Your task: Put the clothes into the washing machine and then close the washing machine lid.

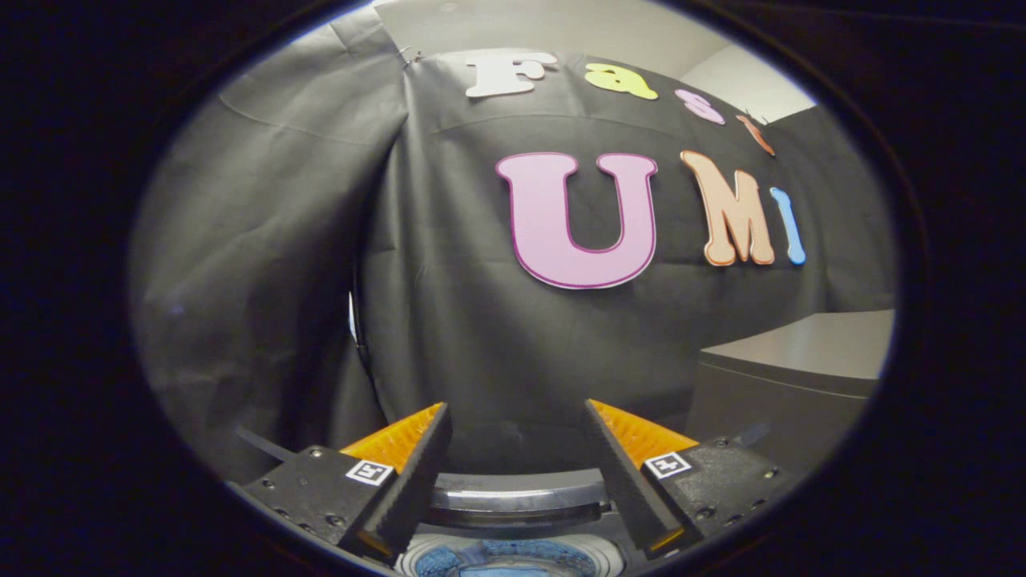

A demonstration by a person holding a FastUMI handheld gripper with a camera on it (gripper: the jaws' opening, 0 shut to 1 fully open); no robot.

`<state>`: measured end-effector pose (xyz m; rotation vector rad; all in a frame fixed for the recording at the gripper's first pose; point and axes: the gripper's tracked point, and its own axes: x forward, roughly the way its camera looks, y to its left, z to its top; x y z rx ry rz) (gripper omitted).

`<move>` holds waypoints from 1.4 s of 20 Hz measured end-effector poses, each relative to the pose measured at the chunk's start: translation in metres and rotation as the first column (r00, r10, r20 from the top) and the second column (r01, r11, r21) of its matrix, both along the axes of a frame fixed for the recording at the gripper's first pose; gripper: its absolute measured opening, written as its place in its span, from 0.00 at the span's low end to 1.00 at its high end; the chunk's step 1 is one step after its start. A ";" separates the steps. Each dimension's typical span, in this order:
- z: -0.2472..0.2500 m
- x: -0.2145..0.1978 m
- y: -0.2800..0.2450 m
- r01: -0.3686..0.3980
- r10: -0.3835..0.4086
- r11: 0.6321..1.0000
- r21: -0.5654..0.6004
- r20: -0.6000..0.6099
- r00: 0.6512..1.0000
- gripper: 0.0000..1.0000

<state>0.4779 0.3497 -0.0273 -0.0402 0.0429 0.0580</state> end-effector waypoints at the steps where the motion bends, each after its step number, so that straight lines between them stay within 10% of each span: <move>1: -0.015 -0.007 0.001 -0.012 0.013 1.000 0.002 -0.042 0.999 0.97; 11: -0.102 -0.085 -0.028 -0.003 0.007 1.000 0.015 -0.267 0.964 0.97; 23: -0.096 -0.175 -0.038 -0.038 0.010 0.994 -0.106 -0.254 0.967 0.94; 28: -0.084 -0.216 -0.037 -0.050 0.052 0.999 0.013 -0.294 0.955 0.96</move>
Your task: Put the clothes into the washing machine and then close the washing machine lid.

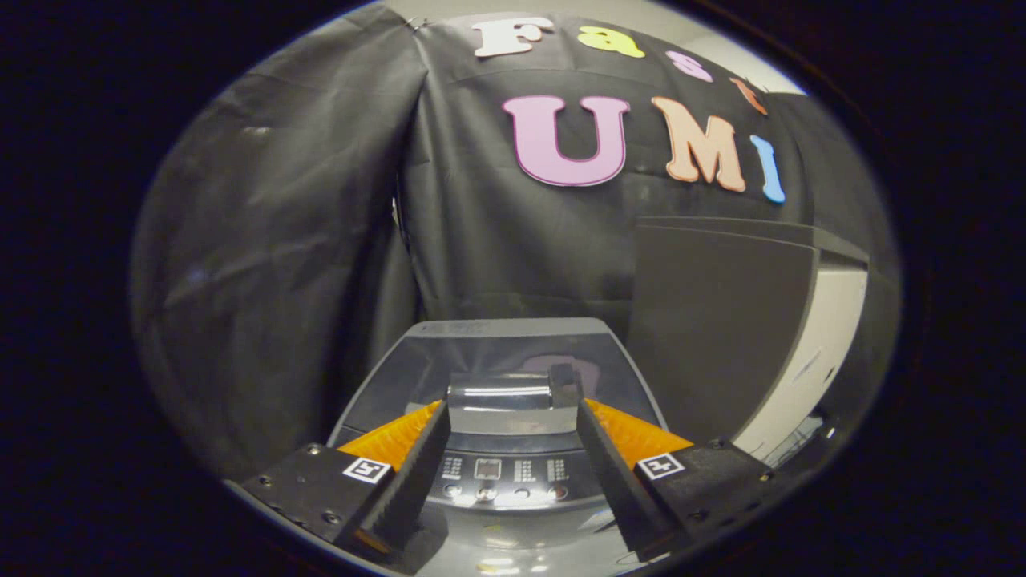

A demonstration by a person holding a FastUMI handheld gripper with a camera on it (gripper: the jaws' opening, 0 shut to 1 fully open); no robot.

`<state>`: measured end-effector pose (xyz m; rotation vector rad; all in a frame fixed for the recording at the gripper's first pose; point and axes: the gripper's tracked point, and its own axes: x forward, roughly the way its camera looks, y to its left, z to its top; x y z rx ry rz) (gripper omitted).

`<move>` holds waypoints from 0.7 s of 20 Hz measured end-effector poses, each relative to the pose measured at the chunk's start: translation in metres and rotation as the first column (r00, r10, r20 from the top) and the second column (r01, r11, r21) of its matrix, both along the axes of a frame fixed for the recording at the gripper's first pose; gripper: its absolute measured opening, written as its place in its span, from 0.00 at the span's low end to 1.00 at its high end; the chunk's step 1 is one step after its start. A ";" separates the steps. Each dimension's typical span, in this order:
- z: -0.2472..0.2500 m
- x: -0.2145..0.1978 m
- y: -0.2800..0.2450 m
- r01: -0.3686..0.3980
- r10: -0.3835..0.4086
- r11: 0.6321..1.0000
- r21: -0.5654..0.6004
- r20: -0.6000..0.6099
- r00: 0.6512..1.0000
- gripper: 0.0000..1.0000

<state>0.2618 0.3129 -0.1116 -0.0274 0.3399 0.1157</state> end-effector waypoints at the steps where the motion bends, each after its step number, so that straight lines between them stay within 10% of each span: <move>1: 0.010 -0.007 0.000 -0.009 0.009 1.000 0.015 0.006 1.000 0.96; 14: 0.118 -0.102 -0.047 -0.101 0.084 0.985 0.141 0.121 0.989 0.97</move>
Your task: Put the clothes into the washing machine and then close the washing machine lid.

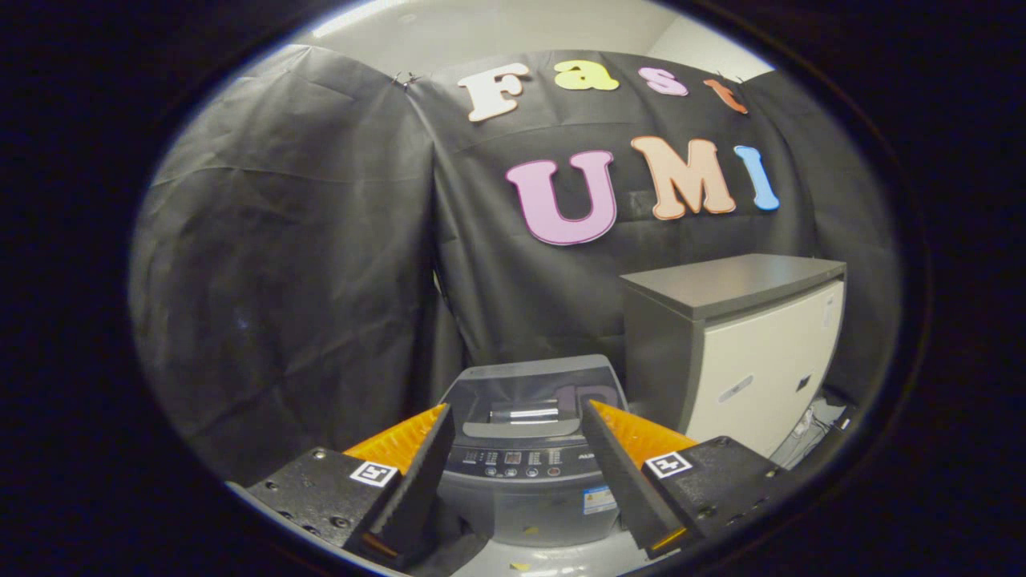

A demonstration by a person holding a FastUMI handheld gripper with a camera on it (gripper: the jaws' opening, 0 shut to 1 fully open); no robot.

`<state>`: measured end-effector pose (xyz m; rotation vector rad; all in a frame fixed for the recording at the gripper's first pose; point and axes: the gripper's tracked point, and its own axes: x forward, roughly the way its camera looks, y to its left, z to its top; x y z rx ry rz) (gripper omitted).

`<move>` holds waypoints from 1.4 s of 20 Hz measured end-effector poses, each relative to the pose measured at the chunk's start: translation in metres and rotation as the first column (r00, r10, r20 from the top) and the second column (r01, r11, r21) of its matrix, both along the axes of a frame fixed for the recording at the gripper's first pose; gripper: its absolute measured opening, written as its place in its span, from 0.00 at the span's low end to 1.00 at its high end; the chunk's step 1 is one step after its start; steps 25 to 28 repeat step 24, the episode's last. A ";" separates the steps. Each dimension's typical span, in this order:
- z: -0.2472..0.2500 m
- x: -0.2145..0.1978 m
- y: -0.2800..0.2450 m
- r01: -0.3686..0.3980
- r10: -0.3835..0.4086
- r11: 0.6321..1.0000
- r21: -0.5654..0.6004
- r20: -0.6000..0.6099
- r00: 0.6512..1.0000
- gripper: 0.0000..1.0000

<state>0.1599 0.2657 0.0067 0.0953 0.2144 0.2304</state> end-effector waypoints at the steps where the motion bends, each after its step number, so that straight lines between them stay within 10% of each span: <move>1: 0.003 -0.004 -0.008 0.003 -0.003 1.000 -0.010 0.003 1.000 0.97; 13: 0.050 -0.069 -0.113 0.113 -0.102 0.992 -0.053 0.172 0.980 0.97; 16: 0.045 -0.075 -0.171 0.240 -0.223 0.968 -0.069 0.192 0.956 0.97; 28: 0.048 -0.101 -0.180 0.189 -0.177 0.982 -0.032 0.220 0.959 0.97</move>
